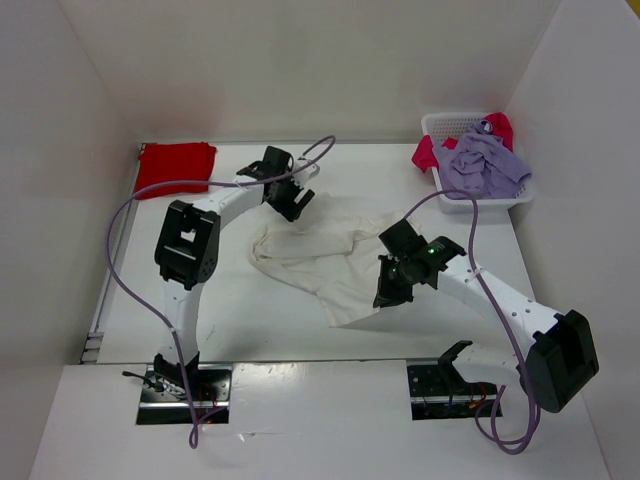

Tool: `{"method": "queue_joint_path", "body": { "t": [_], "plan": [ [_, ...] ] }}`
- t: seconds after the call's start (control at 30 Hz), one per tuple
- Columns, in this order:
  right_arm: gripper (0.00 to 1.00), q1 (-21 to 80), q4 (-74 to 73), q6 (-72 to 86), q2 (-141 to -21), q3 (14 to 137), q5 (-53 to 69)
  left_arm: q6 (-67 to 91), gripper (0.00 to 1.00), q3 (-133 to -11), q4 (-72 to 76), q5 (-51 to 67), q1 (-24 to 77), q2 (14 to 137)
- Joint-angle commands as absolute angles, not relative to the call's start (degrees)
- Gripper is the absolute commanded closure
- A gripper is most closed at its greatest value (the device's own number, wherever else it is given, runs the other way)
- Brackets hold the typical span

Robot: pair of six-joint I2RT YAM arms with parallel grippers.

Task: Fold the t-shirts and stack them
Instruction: Flatten out the tshirt

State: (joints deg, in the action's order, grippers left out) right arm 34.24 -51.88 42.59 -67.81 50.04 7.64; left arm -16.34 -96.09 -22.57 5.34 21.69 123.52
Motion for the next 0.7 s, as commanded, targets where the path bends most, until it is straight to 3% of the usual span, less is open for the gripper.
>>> {"method": "queue_joint_path", "body": {
  "t": [0.0, 0.07, 0.3, 0.33, 0.43, 0.53, 0.67],
  "plan": [
    [1.00, 34.0, -53.0, 43.4, -66.0, 49.6, 6.9, -16.8, 0.10, -99.7, -25.0, 11.6, 22.3, 126.0],
    [1.00, 34.0, -53.0, 43.4, -66.0, 49.6, 6.9, -16.8, 0.13, -100.3, -25.6, 12.1, 22.3, 128.0],
    [1.00, 34.0, -53.0, 43.4, -66.5, 49.6, 6.9, -17.3, 0.41, -102.2, -28.8, 14.3, 22.3, 129.8],
    [1.00, 34.0, -53.0, 43.4, -66.5, 49.6, 6.9, -17.3, 0.55, -102.2, -28.8, 14.3, 22.3, 129.2],
    [1.00, 34.0, -53.0, 43.4, -66.5, 49.6, 6.9, -15.2, 0.76, -101.7, -27.3, 11.0, 22.3, 127.9],
    [1.00, 34.0, -53.0, 43.4, -66.5, 49.6, 6.9, -14.5, 0.78, -101.2, -25.9, 8.1, 22.3, 124.7],
    [1.00, 32.5, -53.0, 43.4, -67.1, 50.3, 6.4, -14.0, 1.00, -100.6, -26.4, 6.9, 22.3, 121.2]
  ]
}}
